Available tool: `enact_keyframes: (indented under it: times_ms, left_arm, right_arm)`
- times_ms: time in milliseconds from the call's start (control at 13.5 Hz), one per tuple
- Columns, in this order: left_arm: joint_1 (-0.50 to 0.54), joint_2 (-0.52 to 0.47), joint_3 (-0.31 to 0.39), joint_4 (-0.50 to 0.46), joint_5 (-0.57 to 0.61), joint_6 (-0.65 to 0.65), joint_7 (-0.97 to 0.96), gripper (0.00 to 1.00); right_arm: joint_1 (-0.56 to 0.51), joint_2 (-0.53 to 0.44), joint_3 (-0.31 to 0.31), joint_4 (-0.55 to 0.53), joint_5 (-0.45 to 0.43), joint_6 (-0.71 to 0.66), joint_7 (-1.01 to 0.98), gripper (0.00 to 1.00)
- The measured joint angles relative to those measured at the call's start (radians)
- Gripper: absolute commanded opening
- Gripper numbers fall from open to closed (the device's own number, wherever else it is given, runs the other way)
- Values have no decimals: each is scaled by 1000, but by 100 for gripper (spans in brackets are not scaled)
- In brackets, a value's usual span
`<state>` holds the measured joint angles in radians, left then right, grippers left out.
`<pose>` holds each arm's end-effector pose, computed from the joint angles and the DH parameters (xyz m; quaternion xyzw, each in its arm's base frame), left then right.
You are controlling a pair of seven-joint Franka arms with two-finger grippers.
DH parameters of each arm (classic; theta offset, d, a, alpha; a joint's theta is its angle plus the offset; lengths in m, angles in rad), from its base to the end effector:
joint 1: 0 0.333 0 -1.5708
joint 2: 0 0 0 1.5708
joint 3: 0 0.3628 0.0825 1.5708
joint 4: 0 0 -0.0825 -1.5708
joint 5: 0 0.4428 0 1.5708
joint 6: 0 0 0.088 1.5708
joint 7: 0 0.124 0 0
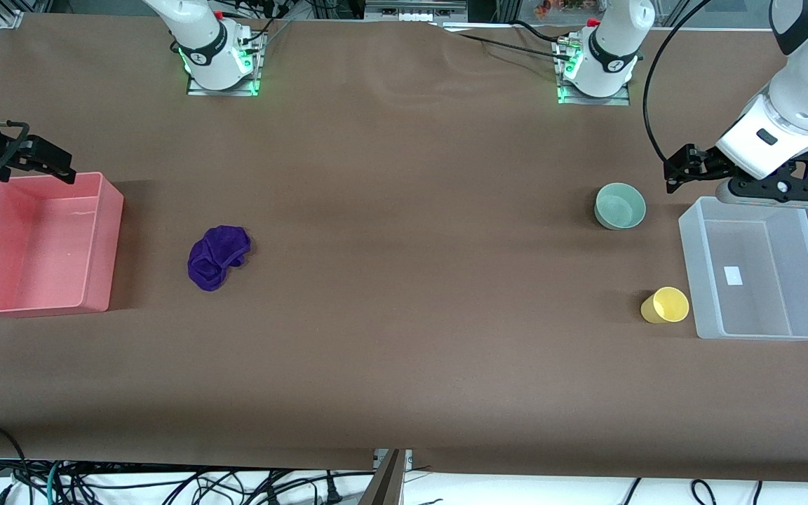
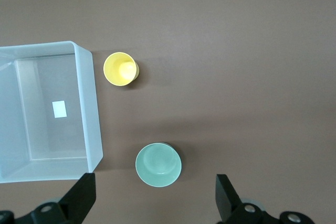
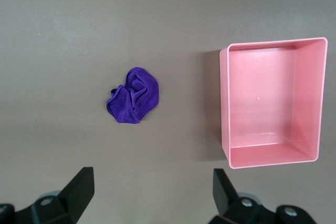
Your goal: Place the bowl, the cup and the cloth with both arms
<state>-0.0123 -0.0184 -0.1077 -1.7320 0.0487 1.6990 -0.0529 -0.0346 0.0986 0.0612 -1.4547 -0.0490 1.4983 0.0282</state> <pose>0.6083 -0.0684 0.5907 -0.9990 0.0368 0.0052 0.0257 0.6401 0.0086 0.6477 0.9994 -0.0020 -0.0268 0.0222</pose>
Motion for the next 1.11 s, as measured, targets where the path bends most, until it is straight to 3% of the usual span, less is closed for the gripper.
enact_keyframes:
  times_ms: [1108]
  left_arm:
    - [4,31,3,38,-1,-92,-1,100]
  right_arm:
    - [1,-1,1,0,0,0,7,100]
